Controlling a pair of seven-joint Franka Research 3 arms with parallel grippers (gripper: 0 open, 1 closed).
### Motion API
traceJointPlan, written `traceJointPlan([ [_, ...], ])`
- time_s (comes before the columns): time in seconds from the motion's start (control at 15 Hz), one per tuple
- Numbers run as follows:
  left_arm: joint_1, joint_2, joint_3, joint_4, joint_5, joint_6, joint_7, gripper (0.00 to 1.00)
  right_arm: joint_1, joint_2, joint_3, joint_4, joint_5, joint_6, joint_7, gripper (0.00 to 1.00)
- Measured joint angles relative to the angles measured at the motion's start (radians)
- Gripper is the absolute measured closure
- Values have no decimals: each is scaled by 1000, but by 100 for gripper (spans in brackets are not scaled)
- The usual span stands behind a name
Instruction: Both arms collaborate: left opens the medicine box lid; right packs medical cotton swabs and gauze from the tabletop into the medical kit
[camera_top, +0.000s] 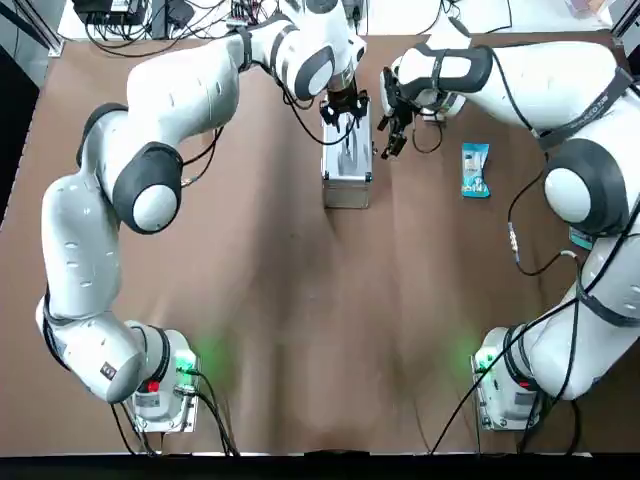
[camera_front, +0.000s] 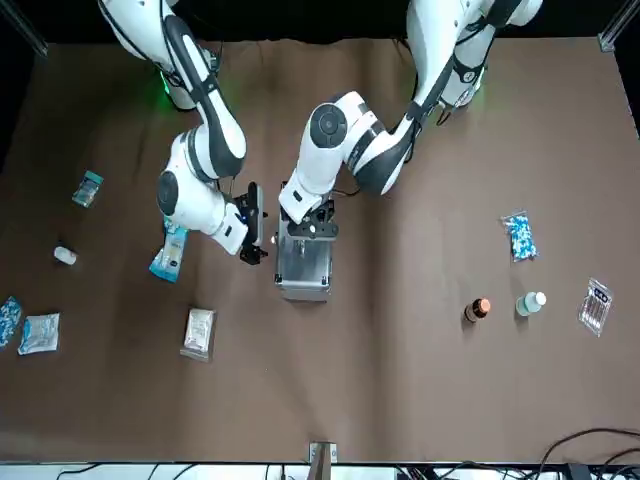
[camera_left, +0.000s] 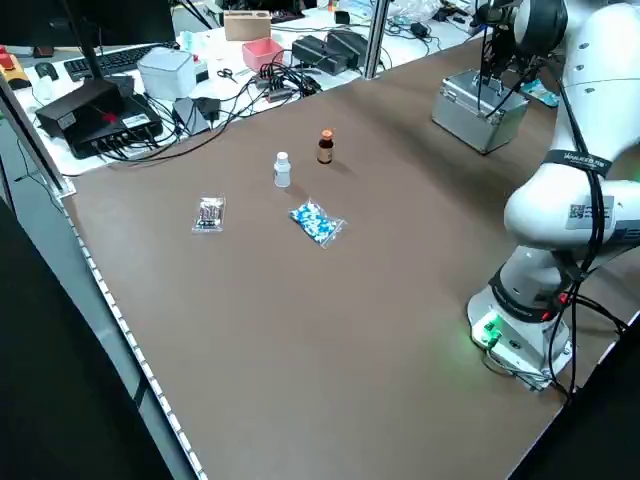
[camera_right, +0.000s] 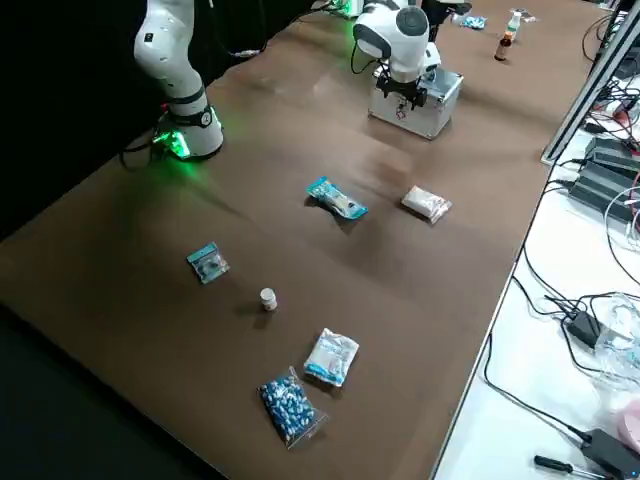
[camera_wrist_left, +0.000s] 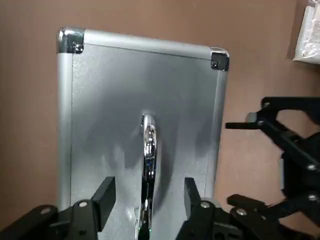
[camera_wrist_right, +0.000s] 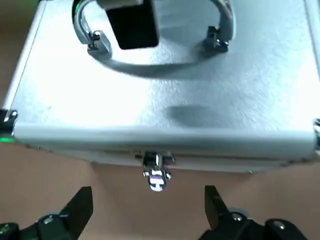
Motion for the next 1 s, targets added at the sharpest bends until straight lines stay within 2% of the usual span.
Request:
traceJointPlan([
  [0.47, 0, 0, 1, 6, 1, -18, 0, 44, 33, 33, -3, 0, 80, 12, -26, 1],
  [0.53, 0, 0, 1, 9, 1, -24, 0, 50, 34, 35, -4, 0, 90, 12, -30, 1],
  [0.67, 0, 0, 1, 14, 1, -30, 0, 53, 36, 42, -5, 0, 98, 13, -31, 2],
  [0.8, 0, 0, 1, 18, 1, -33, 0, 63, 39, 44, -6, 0, 100, 21, -32, 4],
  [0.87, 0, 0, 1, 18, 1, -33, 0, 64, 40, 45, -7, 0, 100, 25, -32, 10],
  [1.0, 0, 0, 1, 18, 1, -33, 0, 70, 42, 45, -8, 0, 100, 30, -33, 12],
])
